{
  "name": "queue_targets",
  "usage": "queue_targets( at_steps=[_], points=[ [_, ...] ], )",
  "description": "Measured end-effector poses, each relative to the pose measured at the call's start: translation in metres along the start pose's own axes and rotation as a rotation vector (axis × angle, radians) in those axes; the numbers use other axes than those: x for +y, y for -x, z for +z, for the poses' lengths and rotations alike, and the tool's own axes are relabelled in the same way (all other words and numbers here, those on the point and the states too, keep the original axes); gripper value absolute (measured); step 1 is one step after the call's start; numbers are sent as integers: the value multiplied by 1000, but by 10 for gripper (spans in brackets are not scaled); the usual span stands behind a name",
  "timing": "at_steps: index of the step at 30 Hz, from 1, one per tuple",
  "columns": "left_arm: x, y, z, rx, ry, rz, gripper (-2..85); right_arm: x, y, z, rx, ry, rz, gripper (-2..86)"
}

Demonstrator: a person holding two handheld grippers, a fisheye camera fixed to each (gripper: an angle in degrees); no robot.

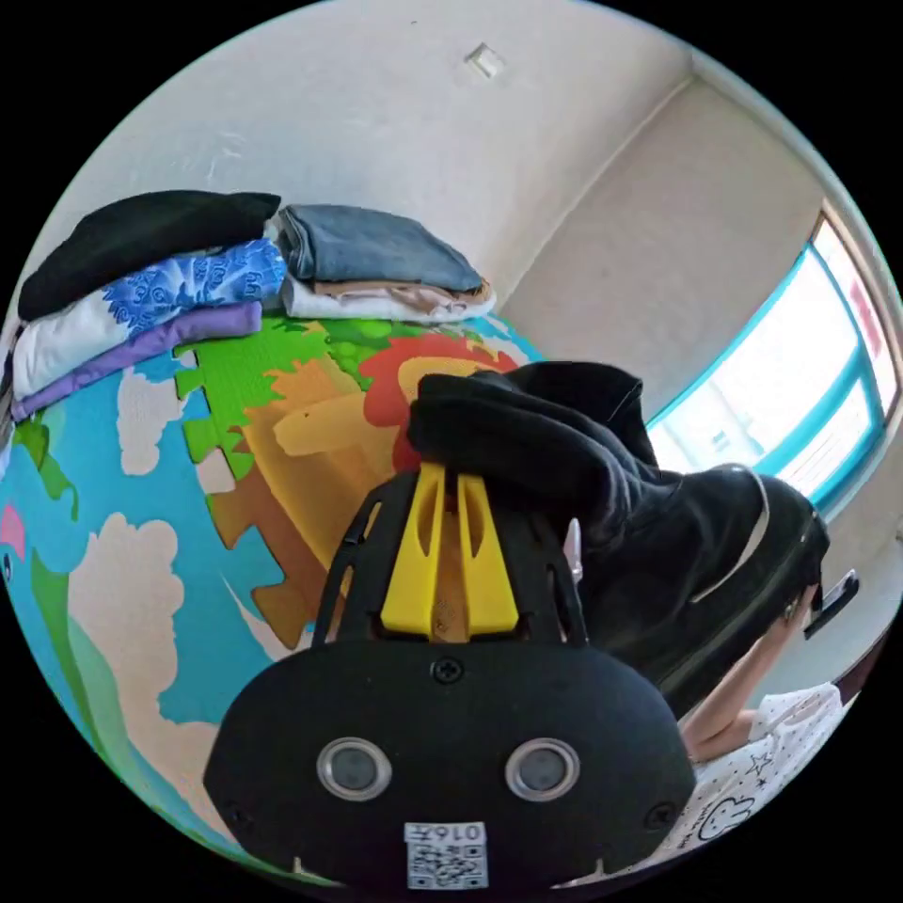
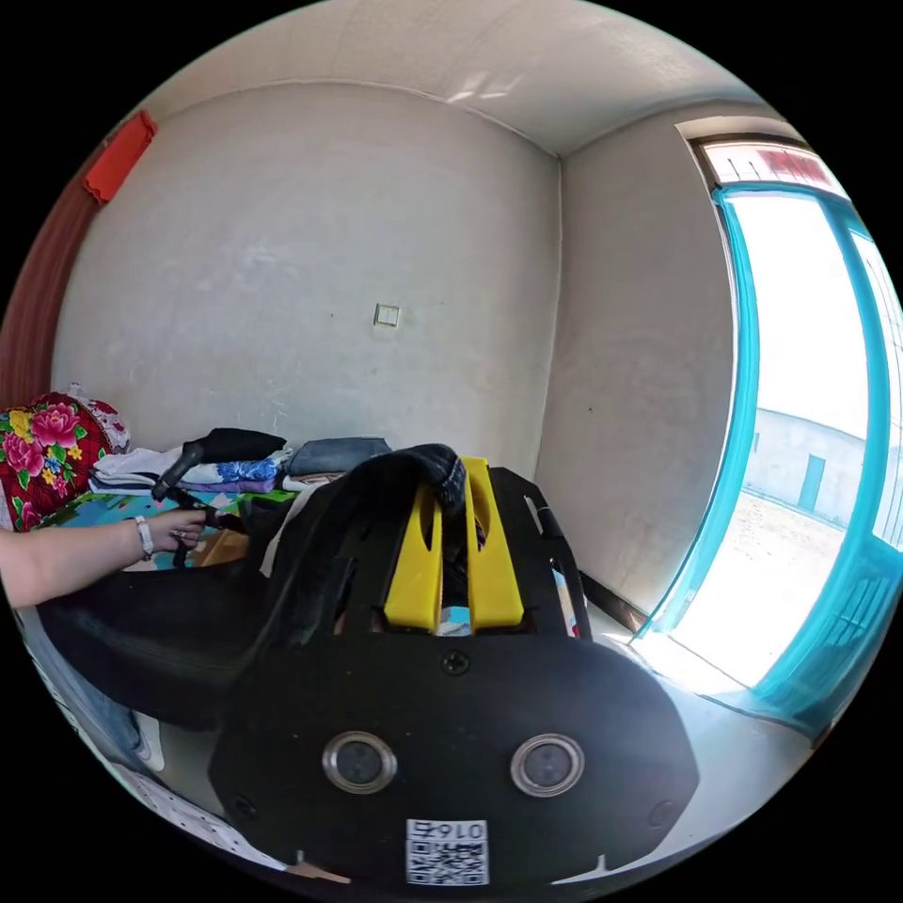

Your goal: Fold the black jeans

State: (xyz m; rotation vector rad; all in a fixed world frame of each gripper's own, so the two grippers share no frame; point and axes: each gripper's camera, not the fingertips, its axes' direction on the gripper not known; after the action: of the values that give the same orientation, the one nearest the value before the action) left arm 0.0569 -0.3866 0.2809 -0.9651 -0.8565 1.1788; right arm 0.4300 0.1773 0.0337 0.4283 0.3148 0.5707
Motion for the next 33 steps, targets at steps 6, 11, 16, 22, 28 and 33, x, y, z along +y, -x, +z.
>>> queue_targets(
  at_steps=[6, 11, 16, 22, 28, 33],
  points=[
    [-11, 27, -101, 160, -352, -87, -8, -16, 18, 15, -57, 7, -18, 24],
    [-4, 17, -258, -46, -617, -44, -8, -49, 63, 53, -180, -23, -91, 23],
    [65, -67, -391, -696, -720, 242, -4, -87, 118, 97, -357, -75, -91, 23],
    [139, -41, -342, -755, -174, 178, 36, -87, 172, 144, -277, -46, -124, 27],
    [230, -14, -259, -503, 188, 137, 125, -70, 201, 215, -151, 199, -216, 32],
    [279, -27, -234, -689, 240, 135, 146, -68, 173, 267, 2, 294, -101, 34]
  ],
)
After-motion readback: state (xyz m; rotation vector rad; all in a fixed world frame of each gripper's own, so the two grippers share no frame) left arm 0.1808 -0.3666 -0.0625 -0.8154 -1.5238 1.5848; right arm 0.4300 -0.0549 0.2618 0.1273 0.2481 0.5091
